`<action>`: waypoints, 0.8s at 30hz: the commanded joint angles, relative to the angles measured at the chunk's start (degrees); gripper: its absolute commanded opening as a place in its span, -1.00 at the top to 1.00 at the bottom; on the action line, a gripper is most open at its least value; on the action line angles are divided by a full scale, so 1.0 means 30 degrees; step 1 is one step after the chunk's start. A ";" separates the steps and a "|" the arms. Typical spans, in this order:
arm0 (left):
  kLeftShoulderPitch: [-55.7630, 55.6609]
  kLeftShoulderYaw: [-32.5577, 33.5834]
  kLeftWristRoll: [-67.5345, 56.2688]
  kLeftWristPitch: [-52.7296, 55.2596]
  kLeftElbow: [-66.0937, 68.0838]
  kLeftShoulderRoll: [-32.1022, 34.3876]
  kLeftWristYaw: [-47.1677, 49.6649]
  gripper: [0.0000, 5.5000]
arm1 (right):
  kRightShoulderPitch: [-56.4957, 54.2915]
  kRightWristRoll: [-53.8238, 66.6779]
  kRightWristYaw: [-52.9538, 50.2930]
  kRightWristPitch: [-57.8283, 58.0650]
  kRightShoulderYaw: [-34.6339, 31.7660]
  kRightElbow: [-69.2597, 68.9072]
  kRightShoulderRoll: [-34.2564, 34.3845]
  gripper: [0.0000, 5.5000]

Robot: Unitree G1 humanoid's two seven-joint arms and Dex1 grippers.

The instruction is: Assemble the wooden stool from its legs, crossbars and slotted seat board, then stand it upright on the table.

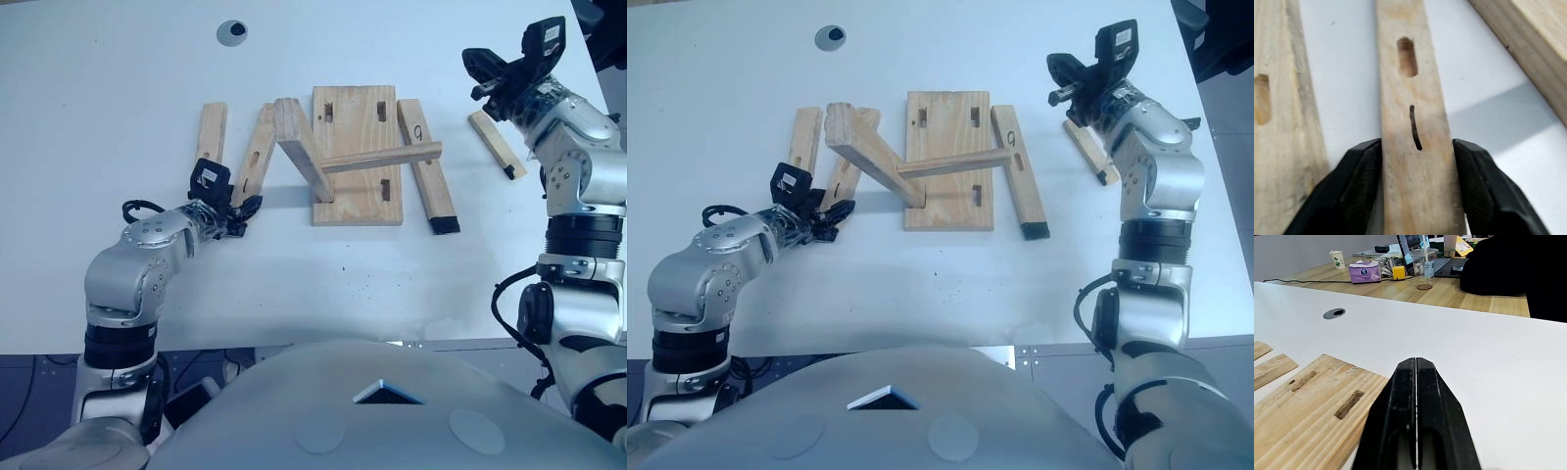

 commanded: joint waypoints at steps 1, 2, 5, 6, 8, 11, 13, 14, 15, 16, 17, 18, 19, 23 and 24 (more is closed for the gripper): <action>-0.0903 0.0939 -0.0501 -0.0528 0.1226 -0.0844 -0.0325 0.27 | -0.1790 0.0873 0.0227 0.0479 -0.0817 0.0805 0.0138 1.00; -0.1940 0.1571 -0.0671 -0.1570 0.1478 -0.1034 -0.0546 0.27 | -0.2370 0.1676 0.0589 0.1094 -0.1218 0.0804 0.0295 1.00; -0.5759 0.3402 -0.1742 -0.3893 0.2364 -0.1234 -0.1507 0.27 | -0.4463 0.5008 0.2415 0.3618 -0.2189 0.0278 0.0624 0.89; -0.7185 0.3787 -0.2473 -0.4213 0.2520 -0.1217 -0.2160 0.27 | -0.5410 0.6259 0.3211 0.4610 -0.2415 0.0185 0.0642 0.82; -0.9285 0.4045 -0.3975 -0.4351 0.2596 -0.1129 -0.3638 0.27 | -0.7214 0.8063 0.4462 0.6190 -0.2679 0.0619 0.0668 0.69; -1.1331 0.4151 -0.6668 -0.3629 0.2392 -0.0959 -0.5659 0.27 | -0.9579 1.0362 0.5692 0.8279 -0.3230 0.1617 0.0965 0.52; -1.2309 0.4283 -0.8503 -0.2806 0.2347 -0.0798 -0.6577 0.27 | -1.0905 1.2087 0.6223 0.9661 -0.3843 0.2035 0.1352 0.41; -1.2541 0.4345 -0.9191 -0.2524 0.2394 -0.0660 -0.7025 0.27 | -1.1176 1.2813 0.6522 1.0170 -0.3998 0.1876 0.1460 0.36; -1.2673 0.4392 -0.9750 -0.2299 0.2416 -0.0552 -0.7326 0.27 | -1.1232 1.3306 0.6835 1.0520 -0.4040 0.1628 0.1467 0.30; -1.2698 0.4379 -1.0260 -0.2054 0.2367 -0.0407 -0.7643 0.27 | -1.1110 1.3806 0.7089 1.0879 -0.4069 0.1210 0.1457 0.26; -1.2661 0.4321 -1.0655 -0.1885 0.2279 -0.0306 -0.7841 0.27 | -1.0967 1.4220 0.7275 1.1174 -0.4085 0.0871 0.1417 0.17; -1.2565 0.4266 -1.1112 -0.1707 0.2181 -0.0275 -0.7945 0.27 | -1.0821 1.4550 0.7327 1.1470 -0.4137 0.0629 0.1401 0.13; -1.2440 0.4215 -1.1500 -0.1548 0.2121 -0.0249 -0.7979 0.27 | -1.0711 1.4831 0.7343 1.1752 -0.4232 0.0511 0.1402 0.06; -1.1668 0.3676 -1.2397 -0.1109 0.1436 0.0194 -0.8643 0.27 | -1.0626 1.5298 0.7171 1.2079 -0.4484 0.0713 0.1366 -0.03; -1.1623 0.3645 -1.2578 -0.1118 0.1339 0.0204 -0.8653 0.27 | -1.0642 1.5201 0.7156 1.2036 -0.4445 0.0830 0.1358 -0.03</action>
